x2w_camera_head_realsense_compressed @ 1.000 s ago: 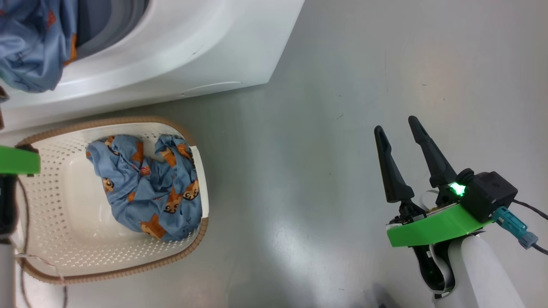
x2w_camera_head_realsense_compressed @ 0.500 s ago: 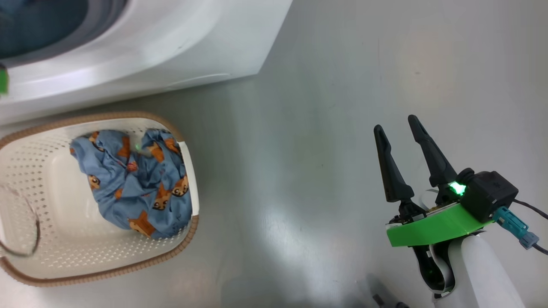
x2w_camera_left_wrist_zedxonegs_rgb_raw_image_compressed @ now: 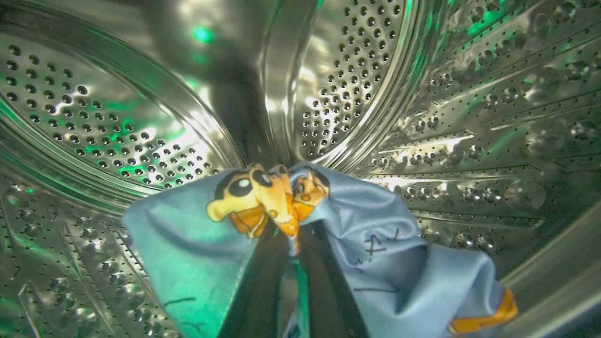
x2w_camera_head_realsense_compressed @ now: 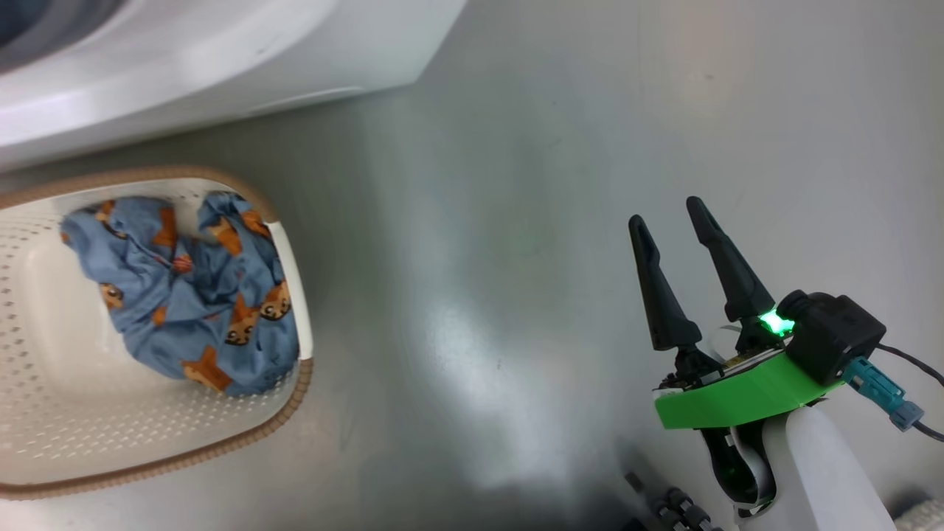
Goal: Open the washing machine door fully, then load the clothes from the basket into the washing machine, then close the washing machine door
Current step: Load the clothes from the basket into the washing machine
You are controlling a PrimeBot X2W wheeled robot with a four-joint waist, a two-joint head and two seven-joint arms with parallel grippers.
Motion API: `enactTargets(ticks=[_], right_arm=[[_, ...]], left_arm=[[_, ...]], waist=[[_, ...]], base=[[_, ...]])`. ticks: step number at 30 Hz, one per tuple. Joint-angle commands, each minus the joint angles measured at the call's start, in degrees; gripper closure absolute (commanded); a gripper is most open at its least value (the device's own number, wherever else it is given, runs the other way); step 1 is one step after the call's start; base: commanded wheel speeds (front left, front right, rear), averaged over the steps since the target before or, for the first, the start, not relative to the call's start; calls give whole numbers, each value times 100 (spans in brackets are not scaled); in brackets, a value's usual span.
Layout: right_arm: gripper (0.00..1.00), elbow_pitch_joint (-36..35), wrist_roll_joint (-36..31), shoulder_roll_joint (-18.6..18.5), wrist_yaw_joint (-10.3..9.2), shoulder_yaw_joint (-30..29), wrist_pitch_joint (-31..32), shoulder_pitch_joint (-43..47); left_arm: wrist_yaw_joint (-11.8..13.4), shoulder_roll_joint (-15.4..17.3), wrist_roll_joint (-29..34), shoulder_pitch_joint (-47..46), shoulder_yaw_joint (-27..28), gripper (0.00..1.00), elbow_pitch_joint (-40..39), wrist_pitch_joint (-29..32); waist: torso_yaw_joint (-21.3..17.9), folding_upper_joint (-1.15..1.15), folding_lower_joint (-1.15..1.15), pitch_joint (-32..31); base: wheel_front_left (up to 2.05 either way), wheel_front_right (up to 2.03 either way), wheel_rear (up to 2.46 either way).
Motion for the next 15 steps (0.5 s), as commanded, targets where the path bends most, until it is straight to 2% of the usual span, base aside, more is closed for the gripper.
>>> enactTargets(ticks=[1, 8, 11, 15], right_arm=[[0, -159, 40, 22, 50, 192, -27, 77], [0, -227, 107, 22, 50, 348, -27, 123], [0, -237, 119, 22, 50, 372, -27, 153], [0, -236, 119, 22, 50, 403, -27, 191]], left_arm=[[-17, 414, -66, -263, 50, 100, 22, 36], [-17, 759, -134, -1024, -388, 100, 434, -152], [-17, 796, -239, -1249, -584, 100, 591, -261], [-17, 811, -456, -1360, -812, 100, 817, -114]], waist=[[-147, 0, 0, 179], [-340, 0, 0, 388], [-368, 0, 0, 414], [-387, 0, 0, 400]], base=[[0, 0, 0], [0, 0, 0], [0, 0, 0], [0, 0, 0]])
